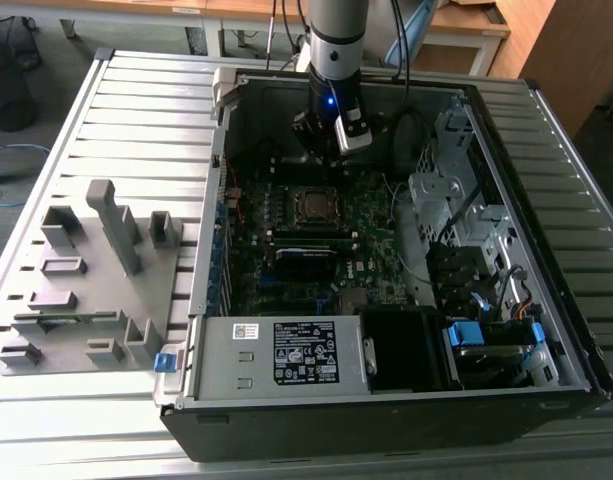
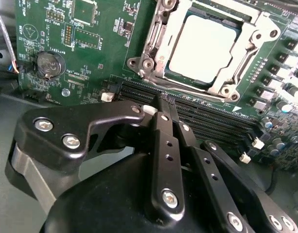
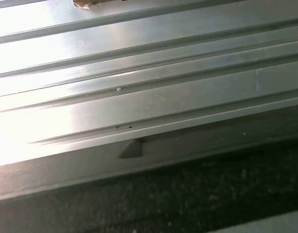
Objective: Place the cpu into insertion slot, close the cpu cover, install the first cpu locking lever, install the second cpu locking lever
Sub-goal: 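Install the first cpu locking lever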
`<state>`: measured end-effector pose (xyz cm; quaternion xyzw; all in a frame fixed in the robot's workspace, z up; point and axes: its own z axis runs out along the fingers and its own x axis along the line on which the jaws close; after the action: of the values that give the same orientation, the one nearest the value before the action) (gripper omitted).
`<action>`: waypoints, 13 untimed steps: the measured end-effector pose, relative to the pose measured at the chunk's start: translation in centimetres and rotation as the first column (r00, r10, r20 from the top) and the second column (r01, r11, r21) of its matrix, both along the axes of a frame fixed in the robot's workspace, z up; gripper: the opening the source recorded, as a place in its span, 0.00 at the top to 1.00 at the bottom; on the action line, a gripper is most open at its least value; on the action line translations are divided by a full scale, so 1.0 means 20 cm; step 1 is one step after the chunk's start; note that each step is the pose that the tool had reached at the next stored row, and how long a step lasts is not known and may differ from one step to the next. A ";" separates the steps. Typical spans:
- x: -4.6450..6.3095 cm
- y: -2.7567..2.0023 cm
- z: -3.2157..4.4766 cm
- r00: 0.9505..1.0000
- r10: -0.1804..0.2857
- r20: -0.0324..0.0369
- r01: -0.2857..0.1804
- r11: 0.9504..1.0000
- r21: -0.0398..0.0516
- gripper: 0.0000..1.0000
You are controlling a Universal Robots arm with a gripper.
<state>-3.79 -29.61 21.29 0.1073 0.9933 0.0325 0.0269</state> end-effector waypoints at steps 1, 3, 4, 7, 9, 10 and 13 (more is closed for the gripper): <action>0.00 0.000 0.000 1.000 0.000 0.000 0.000 1.000 0.000 0.90; 0.00 0.000 0.000 1.000 0.000 0.000 0.000 1.000 -0.001 0.90; 0.00 0.000 0.000 1.000 0.000 0.000 0.000 1.000 -0.001 0.90; 0.00 0.000 0.000 1.000 0.000 0.000 0.000 1.000 -0.001 0.90; 0.00 -0.001 0.000 1.000 0.000 0.000 0.000 1.000 -0.001 0.90; 0.00 -0.002 0.000 1.000 0.000 0.000 0.000 1.000 -0.001 0.90; 0.00 -0.012 0.000 1.000 0.000 0.000 0.000 1.000 -0.001 0.90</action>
<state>-3.83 -29.85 21.30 0.1072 0.9934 0.0319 0.0269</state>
